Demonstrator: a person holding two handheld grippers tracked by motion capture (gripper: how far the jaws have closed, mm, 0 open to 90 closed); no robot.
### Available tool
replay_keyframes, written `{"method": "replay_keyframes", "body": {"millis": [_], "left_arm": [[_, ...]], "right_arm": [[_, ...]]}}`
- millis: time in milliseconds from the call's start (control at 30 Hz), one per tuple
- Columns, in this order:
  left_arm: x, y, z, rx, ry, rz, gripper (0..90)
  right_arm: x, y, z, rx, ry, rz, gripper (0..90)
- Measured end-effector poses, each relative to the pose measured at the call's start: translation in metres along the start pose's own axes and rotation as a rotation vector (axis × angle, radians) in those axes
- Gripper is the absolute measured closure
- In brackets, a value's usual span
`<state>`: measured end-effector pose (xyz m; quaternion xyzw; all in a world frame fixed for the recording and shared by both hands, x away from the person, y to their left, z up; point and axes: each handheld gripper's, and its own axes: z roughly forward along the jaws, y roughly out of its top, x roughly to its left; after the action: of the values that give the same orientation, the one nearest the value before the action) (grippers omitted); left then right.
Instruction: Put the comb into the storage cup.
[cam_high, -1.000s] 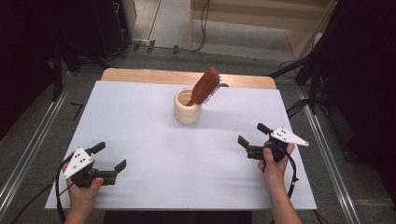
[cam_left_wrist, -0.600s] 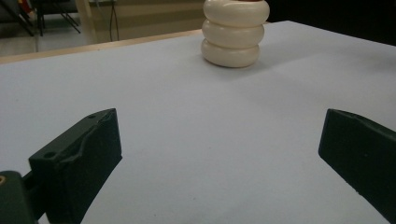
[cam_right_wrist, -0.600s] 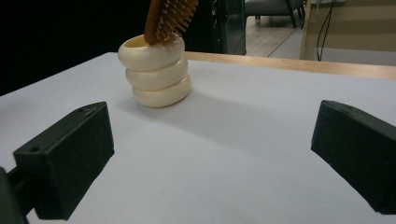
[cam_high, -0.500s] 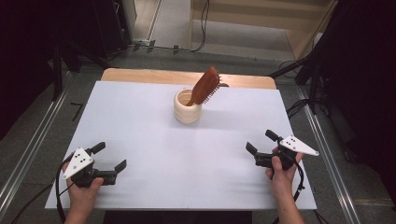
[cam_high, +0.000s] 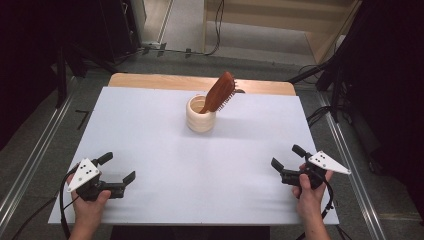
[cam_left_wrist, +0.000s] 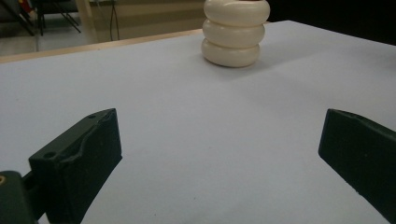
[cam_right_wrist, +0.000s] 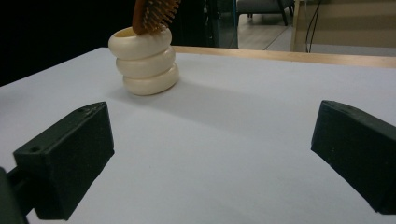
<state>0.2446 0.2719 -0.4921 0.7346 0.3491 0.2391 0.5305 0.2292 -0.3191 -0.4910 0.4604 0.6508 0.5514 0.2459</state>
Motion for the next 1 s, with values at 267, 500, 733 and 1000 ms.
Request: {"method": "replay_keyframes", "body": {"millis": [267,500,733,1000], "left_arm": [[0.0,0.0,-0.001,-0.005,0.003,0.001,0.0],[0.0,0.0,0.0,-0.002,0.006,0.003,0.0],[0.0,0.0,0.0,-0.005,0.005,0.002,0.0],[0.0,0.0,-0.001,-0.005,0.005,0.002,0.0]], "right_arm": [[-0.004,-0.007,-0.011,0.012,-0.015,0.003,0.0],[-0.009,-0.014,-0.023,0.012,-0.032,0.004,0.0],[-0.018,-0.019,-0.038,0.008,-0.049,0.01,0.0],[-0.027,-0.025,-0.053,0.013,-0.066,0.018,0.0]]}}
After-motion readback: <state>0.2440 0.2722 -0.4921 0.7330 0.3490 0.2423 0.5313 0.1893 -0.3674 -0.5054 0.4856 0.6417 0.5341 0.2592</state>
